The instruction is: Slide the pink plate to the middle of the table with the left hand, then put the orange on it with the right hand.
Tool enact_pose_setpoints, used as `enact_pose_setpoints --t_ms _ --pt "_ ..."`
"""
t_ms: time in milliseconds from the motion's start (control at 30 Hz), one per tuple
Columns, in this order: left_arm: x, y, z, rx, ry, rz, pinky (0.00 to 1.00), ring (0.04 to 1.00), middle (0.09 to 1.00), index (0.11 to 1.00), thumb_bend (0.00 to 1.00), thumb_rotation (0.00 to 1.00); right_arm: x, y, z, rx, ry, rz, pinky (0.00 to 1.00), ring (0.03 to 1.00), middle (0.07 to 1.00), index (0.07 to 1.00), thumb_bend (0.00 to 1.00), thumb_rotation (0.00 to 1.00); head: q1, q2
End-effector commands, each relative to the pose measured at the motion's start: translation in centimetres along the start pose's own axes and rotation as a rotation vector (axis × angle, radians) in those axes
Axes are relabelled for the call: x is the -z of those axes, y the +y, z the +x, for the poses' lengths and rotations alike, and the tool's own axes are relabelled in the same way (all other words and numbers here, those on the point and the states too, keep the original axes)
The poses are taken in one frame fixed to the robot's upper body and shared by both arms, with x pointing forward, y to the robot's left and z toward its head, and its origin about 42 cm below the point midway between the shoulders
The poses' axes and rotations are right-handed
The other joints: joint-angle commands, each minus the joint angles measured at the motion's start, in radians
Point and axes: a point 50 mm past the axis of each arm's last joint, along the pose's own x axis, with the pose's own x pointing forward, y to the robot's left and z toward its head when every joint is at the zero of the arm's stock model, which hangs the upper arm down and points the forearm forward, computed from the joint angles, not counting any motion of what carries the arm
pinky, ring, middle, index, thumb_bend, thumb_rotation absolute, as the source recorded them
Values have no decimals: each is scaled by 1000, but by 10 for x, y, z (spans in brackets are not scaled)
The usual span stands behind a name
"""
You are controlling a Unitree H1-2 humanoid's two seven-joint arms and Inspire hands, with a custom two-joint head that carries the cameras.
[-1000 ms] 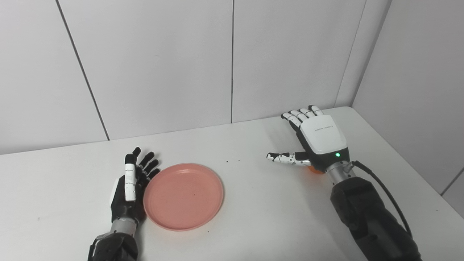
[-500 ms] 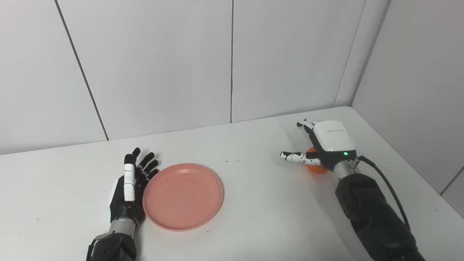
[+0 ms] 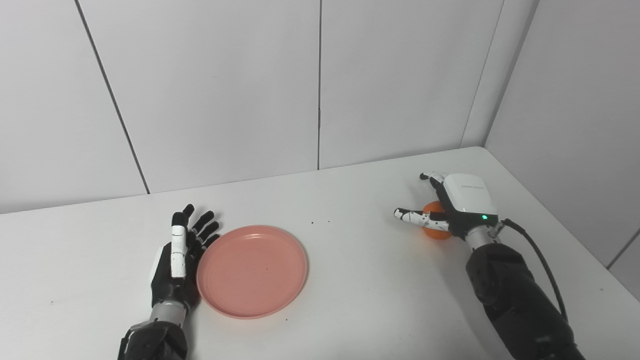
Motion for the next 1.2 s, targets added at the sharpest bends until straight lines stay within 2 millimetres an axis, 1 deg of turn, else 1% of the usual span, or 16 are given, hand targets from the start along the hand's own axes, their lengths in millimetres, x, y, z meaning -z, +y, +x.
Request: enact_pose_setpoints --t_ms 0,133,367,500,733,767,833,967,1067,1100,1133,1167 --pt "22 6 -8 -15 113 -16 876 878 884 979 782 940 2 -16 7 67 -3 -22 699 818 831 781 859 926 0 0" --pt "21 6 -8 -16 116 -5 866 871 881 980 781 945 -1 -11 5 45 -11 -37 709 818 833 772 868 920 -1 2" --pt "20 5 -9 -14 124 -11 836 867 872 980 778 943 -2 -4 5 -1 -10 -45 697 829 845 791 849 909 4 13" --pt "19 5 -10 -13 124 -9 825 856 858 981 776 944 0 1 6 -18 -12 -71 679 813 830 783 855 913 5 18" --pt "18 4 -11 -9 121 -5 829 869 869 989 776 948 0 10 7 -53 -28 -130 668 794 814 777 849 918 9 21" --pt "18 4 -11 -9 120 -3 833 871 869 990 774 949 1 12 7 -56 -26 -143 661 785 810 773 845 905 9 21" --pt "18 4 -11 -9 121 -2 836 868 870 990 776 951 5 17 10 -69 -12 -170 607 732 791 757 829 872 9 21" --pt "16 6 -11 -10 120 0 826 865 869 993 786 951 13 25 14 -89 34 -201 562 693 766 742 826 861 16 27" --pt "16 7 -11 -11 121 2 850 865 866 993 779 952 18 29 14 -113 63 -209 527 665 741 730 804 838 16 27" --pt "16 7 -12 -11 121 5 855 863 863 992 779 952 18 31 14 -116 65 -206 441 580 680 683 773 812 17 31" --pt "15 7 -12 -12 122 6 851 860 860 991 781 951 19 32 14 -109 61 -200 331 442 560 594 732 731 17 31" --pt "15 7 -12 -13 123 6 850 860 860 991 781 950 20 34 14 -99 55 -196 316 423 542 581 727 717 18 33"
